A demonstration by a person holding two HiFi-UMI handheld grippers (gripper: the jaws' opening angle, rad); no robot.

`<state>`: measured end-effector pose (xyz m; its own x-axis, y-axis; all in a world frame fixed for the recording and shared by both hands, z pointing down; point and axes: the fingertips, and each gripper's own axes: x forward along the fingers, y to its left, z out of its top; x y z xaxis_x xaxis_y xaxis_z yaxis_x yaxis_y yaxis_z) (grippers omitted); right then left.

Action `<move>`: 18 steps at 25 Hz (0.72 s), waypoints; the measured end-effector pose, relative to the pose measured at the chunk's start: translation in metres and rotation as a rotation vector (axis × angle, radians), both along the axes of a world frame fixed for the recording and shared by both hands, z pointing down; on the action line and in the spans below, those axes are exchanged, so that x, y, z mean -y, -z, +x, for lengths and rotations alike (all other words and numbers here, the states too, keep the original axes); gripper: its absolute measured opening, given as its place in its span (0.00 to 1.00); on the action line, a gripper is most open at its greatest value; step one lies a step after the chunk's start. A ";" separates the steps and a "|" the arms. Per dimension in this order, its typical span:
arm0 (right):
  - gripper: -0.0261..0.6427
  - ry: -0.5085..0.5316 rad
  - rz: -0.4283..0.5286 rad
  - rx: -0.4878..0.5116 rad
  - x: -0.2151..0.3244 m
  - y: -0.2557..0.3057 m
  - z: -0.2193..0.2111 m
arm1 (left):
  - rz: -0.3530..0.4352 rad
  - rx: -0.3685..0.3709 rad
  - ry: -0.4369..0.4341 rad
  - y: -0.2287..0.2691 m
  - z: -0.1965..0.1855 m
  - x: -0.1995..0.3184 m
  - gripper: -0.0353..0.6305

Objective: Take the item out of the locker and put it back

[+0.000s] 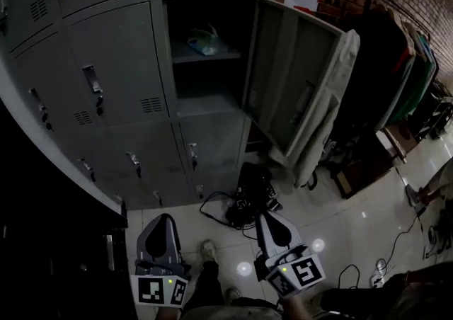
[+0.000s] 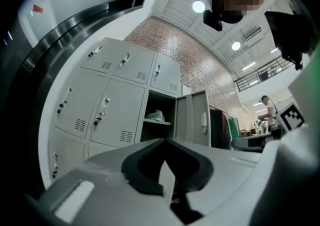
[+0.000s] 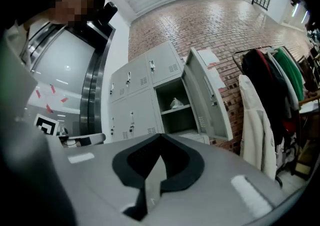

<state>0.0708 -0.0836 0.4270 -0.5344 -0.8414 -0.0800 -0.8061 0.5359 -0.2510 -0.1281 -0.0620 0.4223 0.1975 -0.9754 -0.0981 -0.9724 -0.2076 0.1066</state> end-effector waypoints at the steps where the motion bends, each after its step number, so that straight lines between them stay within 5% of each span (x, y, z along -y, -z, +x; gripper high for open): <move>1: 0.04 0.009 -0.008 -0.008 -0.023 -0.002 0.004 | -0.012 0.000 -0.004 -0.002 0.007 -0.020 0.06; 8: 0.04 0.048 -0.001 -0.018 -0.130 0.010 0.018 | 0.012 0.002 0.014 0.020 0.022 -0.106 0.06; 18: 0.04 0.024 0.018 -0.069 -0.163 0.014 0.005 | 0.089 0.008 0.066 0.046 -0.001 -0.151 0.06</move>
